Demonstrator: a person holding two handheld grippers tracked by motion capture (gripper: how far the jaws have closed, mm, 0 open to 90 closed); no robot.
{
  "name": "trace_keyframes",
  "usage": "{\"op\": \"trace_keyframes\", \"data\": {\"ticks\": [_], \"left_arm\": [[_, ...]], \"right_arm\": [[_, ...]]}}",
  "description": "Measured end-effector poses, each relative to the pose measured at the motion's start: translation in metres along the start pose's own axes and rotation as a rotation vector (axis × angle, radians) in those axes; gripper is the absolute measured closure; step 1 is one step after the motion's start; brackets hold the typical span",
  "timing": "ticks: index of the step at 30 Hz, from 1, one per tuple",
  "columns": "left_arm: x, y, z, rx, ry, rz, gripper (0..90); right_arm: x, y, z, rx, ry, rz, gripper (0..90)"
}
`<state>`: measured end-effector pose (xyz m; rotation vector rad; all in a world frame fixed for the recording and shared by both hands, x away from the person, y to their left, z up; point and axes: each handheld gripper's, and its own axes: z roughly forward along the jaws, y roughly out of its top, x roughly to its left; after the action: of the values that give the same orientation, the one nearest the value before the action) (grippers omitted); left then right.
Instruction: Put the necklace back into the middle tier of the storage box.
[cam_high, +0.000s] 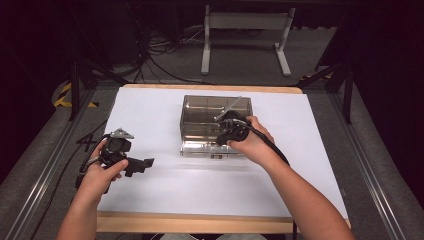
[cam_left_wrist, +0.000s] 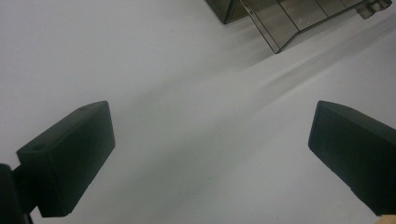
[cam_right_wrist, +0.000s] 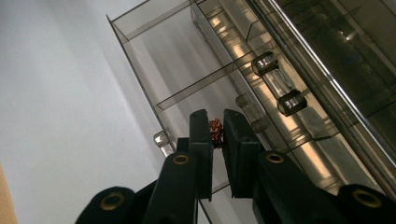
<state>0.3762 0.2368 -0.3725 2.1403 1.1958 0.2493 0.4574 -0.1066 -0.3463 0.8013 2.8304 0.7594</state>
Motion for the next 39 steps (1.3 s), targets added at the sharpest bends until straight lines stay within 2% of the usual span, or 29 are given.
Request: {"op": "trace_keyframes", "data": {"ticks": [39], "left_arm": [[0.000,0.000,0.000,0.004,-0.003,0.004,1.2]], "right_arm": [[-0.006,-0.003,0.030,0.082,0.001,0.013,82.4]]}}
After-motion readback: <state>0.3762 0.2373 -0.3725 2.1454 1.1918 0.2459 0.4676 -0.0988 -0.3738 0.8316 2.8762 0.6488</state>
